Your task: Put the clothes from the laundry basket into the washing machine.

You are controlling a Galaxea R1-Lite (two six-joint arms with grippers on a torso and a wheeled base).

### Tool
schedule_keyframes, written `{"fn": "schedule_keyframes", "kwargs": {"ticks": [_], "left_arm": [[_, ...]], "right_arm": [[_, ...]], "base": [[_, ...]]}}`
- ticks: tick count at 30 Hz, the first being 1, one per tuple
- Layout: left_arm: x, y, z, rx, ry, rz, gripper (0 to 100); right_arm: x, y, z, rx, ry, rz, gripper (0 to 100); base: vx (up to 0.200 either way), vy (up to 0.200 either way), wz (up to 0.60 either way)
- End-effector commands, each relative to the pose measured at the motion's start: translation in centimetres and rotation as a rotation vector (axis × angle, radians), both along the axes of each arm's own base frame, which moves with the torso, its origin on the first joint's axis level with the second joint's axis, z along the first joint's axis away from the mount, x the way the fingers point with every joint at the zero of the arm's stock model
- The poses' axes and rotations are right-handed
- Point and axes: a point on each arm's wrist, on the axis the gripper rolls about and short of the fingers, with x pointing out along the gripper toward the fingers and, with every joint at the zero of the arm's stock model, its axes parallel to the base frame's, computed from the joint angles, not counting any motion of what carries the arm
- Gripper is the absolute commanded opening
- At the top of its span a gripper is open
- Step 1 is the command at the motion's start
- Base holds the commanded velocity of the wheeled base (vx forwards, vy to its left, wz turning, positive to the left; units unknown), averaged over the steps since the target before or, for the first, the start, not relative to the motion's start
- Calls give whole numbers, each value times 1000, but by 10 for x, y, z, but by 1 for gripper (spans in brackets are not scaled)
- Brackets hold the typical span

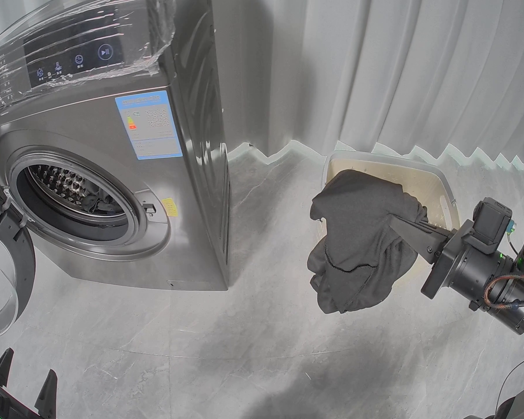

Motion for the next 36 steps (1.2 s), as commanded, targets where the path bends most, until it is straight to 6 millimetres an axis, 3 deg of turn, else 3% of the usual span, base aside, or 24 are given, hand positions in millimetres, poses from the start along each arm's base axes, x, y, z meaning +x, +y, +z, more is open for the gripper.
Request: {"fn": "schedule_keyframes", "kwargs": {"ticks": [1, 4, 19, 28, 36], "left_arm": [[0, 0, -4, 1, -2, 0, 100], [0, 0, -4, 1, -2, 0, 100], [0, 0, -4, -1, -2, 0, 100], [0, 0, -4, 1, -2, 0, 100], [0, 0, -4, 1, -2, 0, 100]], "right_arm": [[0, 0, -1, -3, 2, -2, 0], [0, 0, 0, -2, 1, -2, 0], [1, 0, -2, -4, 7, -4, 0], [1, 0, -5, -12, 16, -2, 0], [2, -1, -5, -15, 22, -13, 0]], "base": [[0, 0, 0], [0, 0, 0], [-200, 0, 0], [0, 0, 0], [0, 200, 0]]}}
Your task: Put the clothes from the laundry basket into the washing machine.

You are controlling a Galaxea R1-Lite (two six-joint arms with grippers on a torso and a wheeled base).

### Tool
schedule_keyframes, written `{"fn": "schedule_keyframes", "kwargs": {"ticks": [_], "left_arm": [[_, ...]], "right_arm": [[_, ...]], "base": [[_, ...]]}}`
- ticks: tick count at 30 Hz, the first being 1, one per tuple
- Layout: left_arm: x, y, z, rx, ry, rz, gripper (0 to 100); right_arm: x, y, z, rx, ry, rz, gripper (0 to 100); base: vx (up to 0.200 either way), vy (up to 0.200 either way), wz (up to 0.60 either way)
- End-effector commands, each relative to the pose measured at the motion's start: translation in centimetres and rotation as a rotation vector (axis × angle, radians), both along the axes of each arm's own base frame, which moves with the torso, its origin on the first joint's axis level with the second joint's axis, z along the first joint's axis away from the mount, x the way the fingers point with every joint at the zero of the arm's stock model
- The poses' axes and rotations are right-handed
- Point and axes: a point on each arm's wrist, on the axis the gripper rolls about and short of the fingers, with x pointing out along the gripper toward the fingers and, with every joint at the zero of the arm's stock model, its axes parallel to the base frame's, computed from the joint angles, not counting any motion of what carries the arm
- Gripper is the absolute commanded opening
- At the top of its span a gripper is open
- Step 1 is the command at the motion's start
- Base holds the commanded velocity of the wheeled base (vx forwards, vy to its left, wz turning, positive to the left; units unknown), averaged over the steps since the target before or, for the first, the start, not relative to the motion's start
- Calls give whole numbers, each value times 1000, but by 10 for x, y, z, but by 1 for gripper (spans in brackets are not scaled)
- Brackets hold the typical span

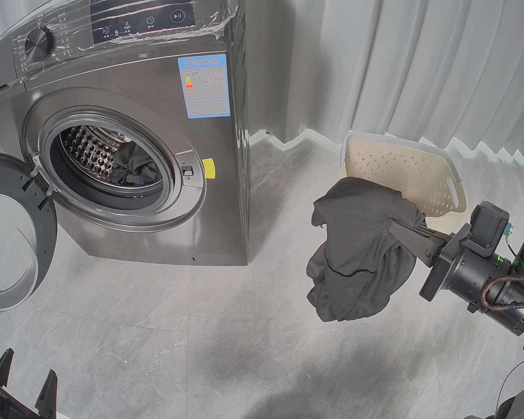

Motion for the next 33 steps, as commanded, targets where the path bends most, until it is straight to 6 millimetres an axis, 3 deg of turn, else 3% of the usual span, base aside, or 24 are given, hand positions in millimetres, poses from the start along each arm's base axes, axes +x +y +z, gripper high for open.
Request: {"fn": "schedule_keyframes", "kwargs": {"ticks": [1, 33], "left_arm": [[0, 0, -4, 0, -2, 0, 100], [0, 0, -4, -3, -2, 0, 100]], "right_arm": [[2, 0, -1, -3, 5, -7, 0], [3, 2, -4, -5, 17, -2, 0]], "base": [[0, 200, 0], [0, 200, 0]]}}
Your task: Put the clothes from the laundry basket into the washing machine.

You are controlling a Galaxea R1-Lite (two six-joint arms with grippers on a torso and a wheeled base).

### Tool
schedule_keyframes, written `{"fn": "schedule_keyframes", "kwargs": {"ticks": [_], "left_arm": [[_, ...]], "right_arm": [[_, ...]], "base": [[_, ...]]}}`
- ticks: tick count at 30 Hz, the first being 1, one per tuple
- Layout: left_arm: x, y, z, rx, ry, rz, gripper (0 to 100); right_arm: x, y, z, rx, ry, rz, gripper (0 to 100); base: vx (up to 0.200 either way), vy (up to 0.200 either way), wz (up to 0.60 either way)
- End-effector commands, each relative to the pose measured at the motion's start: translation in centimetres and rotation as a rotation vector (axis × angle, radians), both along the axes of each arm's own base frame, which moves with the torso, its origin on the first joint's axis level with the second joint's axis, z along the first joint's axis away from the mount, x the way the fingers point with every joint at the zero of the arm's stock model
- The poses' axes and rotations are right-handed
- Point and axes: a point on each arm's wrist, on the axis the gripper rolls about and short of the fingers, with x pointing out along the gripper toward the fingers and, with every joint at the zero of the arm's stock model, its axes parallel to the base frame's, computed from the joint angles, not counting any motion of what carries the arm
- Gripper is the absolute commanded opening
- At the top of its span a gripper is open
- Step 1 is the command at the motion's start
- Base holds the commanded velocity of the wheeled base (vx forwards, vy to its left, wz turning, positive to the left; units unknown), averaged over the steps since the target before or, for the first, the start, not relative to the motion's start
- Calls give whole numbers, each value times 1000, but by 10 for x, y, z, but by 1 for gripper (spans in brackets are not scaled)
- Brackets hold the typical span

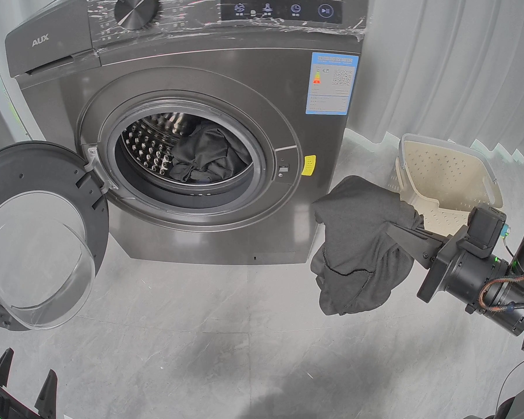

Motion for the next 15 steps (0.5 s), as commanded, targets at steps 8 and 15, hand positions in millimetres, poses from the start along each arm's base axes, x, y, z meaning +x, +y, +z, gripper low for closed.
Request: {"fn": "schedule_keyframes", "kwargs": {"ticks": [8, 15], "left_arm": [[0, 0, -4, -2, -2, 1, 100], [0, 0, -4, 0, -2, 1, 100]], "right_arm": [[2, 1, -1, 1, 2, 1, 0], [1, 1, -1, 3, 2, -1, 0]], "base": [[0, 200, 0], [0, 143, 0]]}}
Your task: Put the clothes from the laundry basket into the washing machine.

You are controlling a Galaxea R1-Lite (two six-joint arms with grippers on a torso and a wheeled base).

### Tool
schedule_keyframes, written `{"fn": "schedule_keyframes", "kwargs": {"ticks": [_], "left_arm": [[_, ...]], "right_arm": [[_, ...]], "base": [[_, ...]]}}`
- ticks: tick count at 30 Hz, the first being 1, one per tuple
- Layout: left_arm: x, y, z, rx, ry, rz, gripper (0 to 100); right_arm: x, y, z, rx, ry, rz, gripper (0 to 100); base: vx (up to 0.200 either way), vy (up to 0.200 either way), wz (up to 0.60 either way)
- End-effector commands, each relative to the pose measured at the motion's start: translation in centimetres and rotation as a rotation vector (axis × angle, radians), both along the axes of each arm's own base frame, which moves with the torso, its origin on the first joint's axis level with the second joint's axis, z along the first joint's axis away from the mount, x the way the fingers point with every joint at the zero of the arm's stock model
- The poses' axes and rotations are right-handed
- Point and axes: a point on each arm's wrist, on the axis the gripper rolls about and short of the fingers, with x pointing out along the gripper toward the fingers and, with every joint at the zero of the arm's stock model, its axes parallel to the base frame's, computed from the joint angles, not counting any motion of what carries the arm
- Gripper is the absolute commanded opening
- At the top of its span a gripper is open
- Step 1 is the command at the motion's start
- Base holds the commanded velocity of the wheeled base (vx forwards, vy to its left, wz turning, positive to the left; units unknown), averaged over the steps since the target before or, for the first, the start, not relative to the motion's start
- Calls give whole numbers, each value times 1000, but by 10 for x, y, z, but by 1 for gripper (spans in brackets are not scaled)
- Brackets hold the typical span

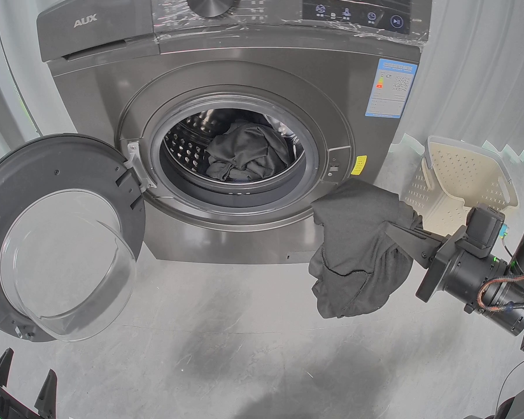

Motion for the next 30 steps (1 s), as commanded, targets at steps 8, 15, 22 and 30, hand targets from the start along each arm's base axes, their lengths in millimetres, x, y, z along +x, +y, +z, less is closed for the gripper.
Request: {"fn": "schedule_keyframes", "kwargs": {"ticks": [8, 15, 22, 30], "left_arm": [[0, 0, -4, 0, -3, 0, 100], [0, 0, -4, 0, -3, 0, 100], [0, 0, -4, 2, -3, 0, 100], [0, 0, -5, 50, -2, 14, 100]], "right_arm": [[0, 0, -1, -3, 5, 0, 0], [0, 0, -1, -1, 6, 0, 0], [0, 3, -3, -6, 14, 9, 0], [-2, 5, -3, -1, 18, 22, 0]], "base": [[0, 0, 0], [0, 0, 0], [0, 0, 0], [0, 0, 0]]}}
